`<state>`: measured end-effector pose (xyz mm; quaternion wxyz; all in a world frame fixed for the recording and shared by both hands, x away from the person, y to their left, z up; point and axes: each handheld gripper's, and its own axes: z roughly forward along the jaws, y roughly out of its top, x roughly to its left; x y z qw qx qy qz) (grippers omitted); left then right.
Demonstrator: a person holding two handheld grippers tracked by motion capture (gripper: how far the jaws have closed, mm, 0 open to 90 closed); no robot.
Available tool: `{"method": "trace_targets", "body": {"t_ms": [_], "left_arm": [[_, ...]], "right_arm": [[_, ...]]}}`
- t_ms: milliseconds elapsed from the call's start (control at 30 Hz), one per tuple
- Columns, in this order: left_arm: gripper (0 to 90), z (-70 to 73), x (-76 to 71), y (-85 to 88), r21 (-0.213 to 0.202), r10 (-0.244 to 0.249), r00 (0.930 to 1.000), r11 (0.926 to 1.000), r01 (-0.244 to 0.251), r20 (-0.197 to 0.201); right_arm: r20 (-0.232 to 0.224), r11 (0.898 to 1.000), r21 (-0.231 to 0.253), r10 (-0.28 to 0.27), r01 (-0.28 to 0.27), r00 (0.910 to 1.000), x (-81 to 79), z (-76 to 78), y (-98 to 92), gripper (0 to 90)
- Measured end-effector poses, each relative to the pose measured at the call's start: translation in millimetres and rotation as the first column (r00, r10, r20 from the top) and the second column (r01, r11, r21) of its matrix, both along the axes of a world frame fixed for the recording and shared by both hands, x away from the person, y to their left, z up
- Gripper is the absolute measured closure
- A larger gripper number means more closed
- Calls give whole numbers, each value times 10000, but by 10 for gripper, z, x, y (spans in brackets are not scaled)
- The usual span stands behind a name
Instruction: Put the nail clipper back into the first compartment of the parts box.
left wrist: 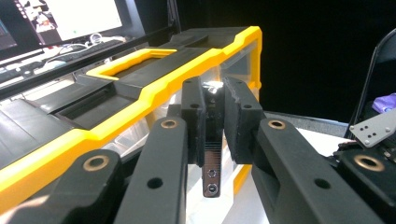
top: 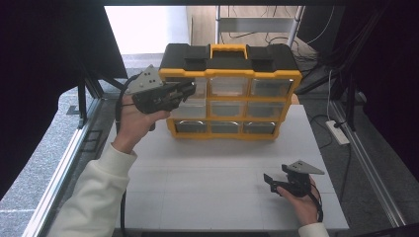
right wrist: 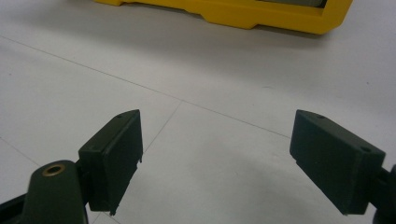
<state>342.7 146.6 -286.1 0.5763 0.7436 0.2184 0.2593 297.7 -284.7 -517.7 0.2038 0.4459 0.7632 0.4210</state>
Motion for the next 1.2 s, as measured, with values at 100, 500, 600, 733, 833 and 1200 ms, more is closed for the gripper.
{"method": "trace_targets", "body": {"t_ms": [100,500,600,733,833,1200], "left_arm": [[789,6,31,9,10,72,10000,10000,-72,-33],[789,8,164,40,-103,388,9991,9992,-390,-182],[789,1,205,61,-81,536,9983,9985,-537,-230],[788,-7,272,95,47,791,9963,9969,-790,-337],[789,-20,316,124,192,996,9941,9949,-988,-423],[786,-55,360,167,296,1204,9914,9925,-1190,-520]], "right_arm": [[-10,10000,-11,0,0,10000,2,-1,0,173],[8,10000,-17,2,-2,10000,2,-1,-1,173],[-37,10000,-7,-7,7,10000,0,-1,-3,173],[-13,10000,-14,2,-2,10000,1,-1,-5,173],[-17,10000,-8,1,-1,10000,1,-1,-4,173],[-19,10000,-1,3,-3,10000,1,-3,-1,172]]}}
